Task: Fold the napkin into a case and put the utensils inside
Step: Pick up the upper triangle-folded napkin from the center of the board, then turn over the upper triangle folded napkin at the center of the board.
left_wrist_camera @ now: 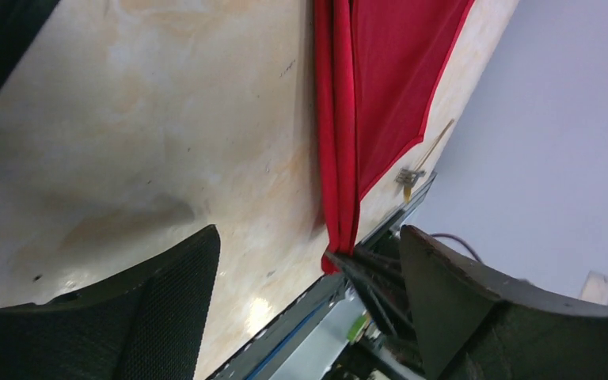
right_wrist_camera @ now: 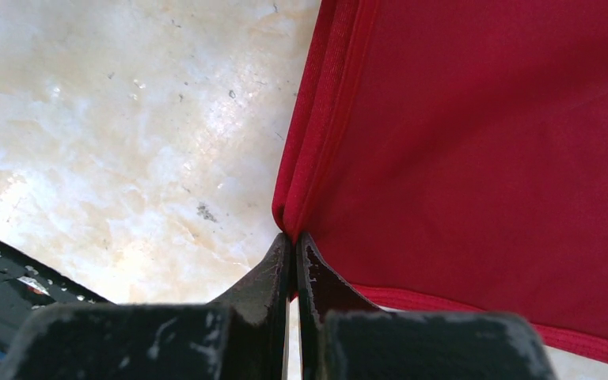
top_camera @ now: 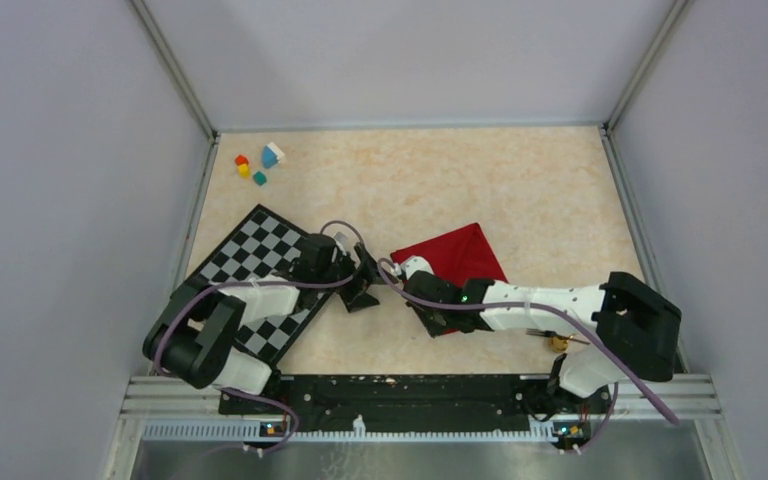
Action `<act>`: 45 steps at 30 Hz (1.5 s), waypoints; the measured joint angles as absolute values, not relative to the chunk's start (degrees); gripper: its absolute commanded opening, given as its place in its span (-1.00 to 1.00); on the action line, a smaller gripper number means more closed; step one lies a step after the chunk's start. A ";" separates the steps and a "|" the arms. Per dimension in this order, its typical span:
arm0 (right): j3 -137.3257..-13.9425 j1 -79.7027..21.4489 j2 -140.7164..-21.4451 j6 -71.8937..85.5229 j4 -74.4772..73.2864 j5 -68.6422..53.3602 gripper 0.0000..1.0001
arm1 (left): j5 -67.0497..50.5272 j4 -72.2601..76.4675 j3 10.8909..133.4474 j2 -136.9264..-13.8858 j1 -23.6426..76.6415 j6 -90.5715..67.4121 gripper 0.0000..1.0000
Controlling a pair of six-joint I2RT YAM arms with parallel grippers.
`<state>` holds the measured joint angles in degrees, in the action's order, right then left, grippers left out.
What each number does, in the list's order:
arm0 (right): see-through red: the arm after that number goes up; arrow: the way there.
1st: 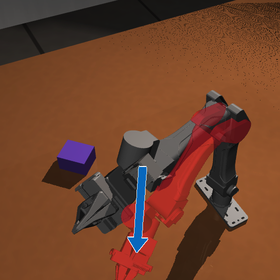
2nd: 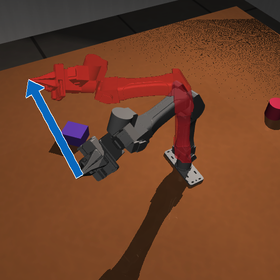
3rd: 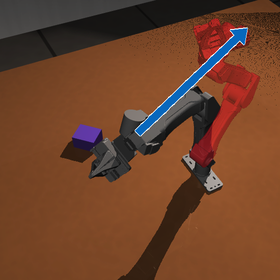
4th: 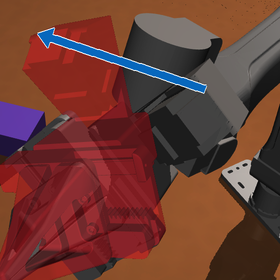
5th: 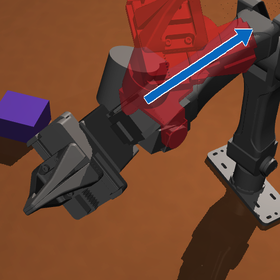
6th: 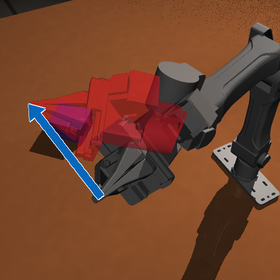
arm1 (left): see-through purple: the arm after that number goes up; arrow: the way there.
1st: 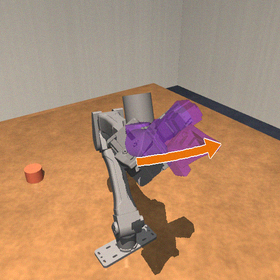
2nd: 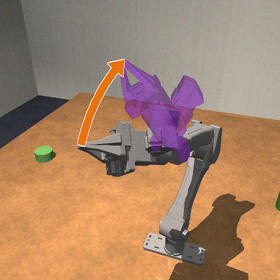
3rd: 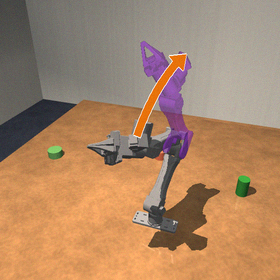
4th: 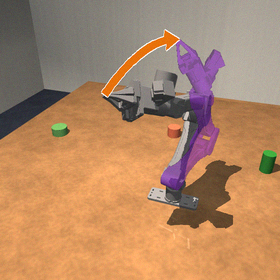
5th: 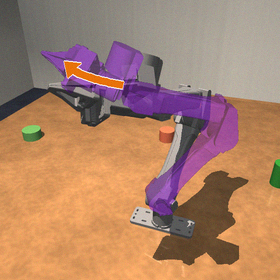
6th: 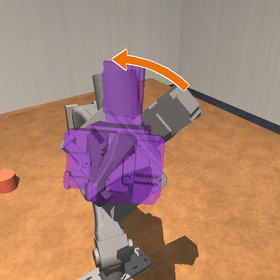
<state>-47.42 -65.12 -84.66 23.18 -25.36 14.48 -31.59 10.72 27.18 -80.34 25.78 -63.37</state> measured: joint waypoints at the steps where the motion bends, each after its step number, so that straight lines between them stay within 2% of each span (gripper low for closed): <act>1: -47.11 -65.10 -84.23 23.18 -25.08 14.31 -1.00 | -30.22 13.06 27.18 -81.78 26.98 -66.17 0.75; 9: -45.39 -64.97 -82.08 23.14 -22.72 13.56 -1.00 | -16.01 17.96 28.99 -86.46 33.10 -77.45 0.53; 13: -44.42 -64.64 -80.60 23.14 -22.09 13.23 -1.00 | -10.70 20.95 29.85 -88.92 34.26 -82.13 0.35; 25: -43.29 -64.20 -78.76 23.14 -20.64 12.47 -1.00 | -2.85 26.00 33.06 -95.94 34.98 -86.54 -0.18; 27: -43.03 -64.20 -78.72 23.14 -20.45 12.32 -1.00 | -2.22 26.37 33.85 -96.90 34.98 -86.46 -0.29; 30: -42.74 -64.20 -78.63 23.14 -20.34 12.25 -1.00 | -2.07 27.14 35.16 -98.89 34.98 -86.08 -0.56; 32: -42.74 -64.16 -78.46 23.14 -20.27 12.25 -1.00 | -2.20 27.49 35.35 -99.55 34.98 -85.84 -0.81; 33: -42.74 -64.07 -78.30 23.11 -20.27 12.21 -1.00 | -2.20 27.31 35.35 -99.61 34.98 -85.43 -1.00; 35: -42.74 -63.96 -77.84 22.98 -20.16 11.70 -1.00 | -2.07 26.46 35.35 -99.46 34.98 -84.75 -1.00; 40: -42.74 -64.62 -76.18 22.55 -19.03 6.35 -1.00 | -1.98 11.35 36.25 -91.29 34.17 -83.81 -1.00; 45: -44.91 -69.69 -76.66 24.47 -14.79 -1.28 -1.00 | -0.95 -16.05 41.50 -71.29 32.01 -81.25 -1.00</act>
<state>-44.91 -69.69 -76.66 24.47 -14.79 -1.28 -0.95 -16.05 41.50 -71.29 32.01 -81.25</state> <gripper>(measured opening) 0.009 0.007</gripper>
